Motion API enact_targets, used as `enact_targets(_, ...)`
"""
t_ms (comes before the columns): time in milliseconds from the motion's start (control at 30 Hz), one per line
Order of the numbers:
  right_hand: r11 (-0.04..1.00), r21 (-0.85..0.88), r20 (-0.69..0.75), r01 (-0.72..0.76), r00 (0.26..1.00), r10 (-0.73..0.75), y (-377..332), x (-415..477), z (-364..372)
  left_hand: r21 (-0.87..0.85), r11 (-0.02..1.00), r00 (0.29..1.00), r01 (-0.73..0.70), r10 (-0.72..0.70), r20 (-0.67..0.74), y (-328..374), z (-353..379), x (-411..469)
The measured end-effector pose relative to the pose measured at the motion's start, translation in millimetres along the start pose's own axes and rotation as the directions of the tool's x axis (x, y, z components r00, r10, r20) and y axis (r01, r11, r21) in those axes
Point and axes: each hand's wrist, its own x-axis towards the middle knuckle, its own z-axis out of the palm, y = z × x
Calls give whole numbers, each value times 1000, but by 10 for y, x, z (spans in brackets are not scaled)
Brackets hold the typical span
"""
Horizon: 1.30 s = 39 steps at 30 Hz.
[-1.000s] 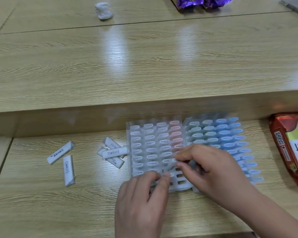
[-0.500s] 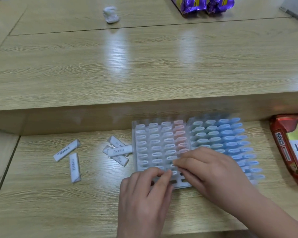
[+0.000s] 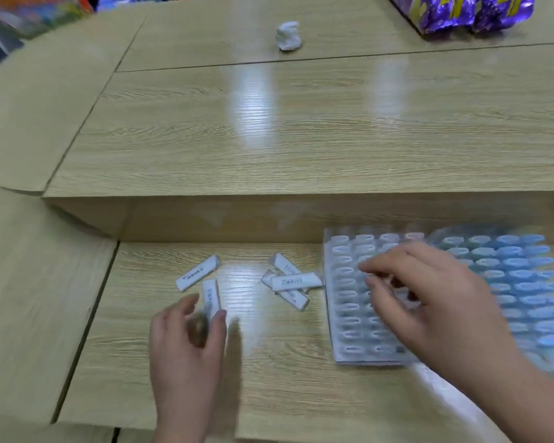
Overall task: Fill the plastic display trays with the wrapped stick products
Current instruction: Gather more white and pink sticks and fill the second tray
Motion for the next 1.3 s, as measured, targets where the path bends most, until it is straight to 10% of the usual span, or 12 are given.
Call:
enact_targets(167, 939, -310, 429, 152, 903, -5, -590, 457, 677, 259, 966, 997, -15, -3, 71, 35, 10, 292)
enact_targets(400, 773, -620, 464, 134, 858, 223, -704, 606, 998, 136, 983, 977, 126, -147, 156, 32, -40, 314)
enact_targets(600, 986, -138, 425, 93, 905, -25, -564, 482, 720, -144, 987, 982, 68, -41, 184, 133, -147, 153)
enact_targets(767, 929, 352, 234, -111, 972, 27, -318, 125, 295, -317, 948, 958, -11, 102, 270, 534, -285, -52)
enact_targets(1067, 915, 210, 94, -344, 939, 332, 457, -538, -549, -299, 821, 737, -487, 570, 363, 1210, -60, -693)
enact_targets(1300, 963, 86, 81, -255, 965, 249, 639, -698, -647, -4, 737, 686, -676, 631, 361, 1334, 241, -824)
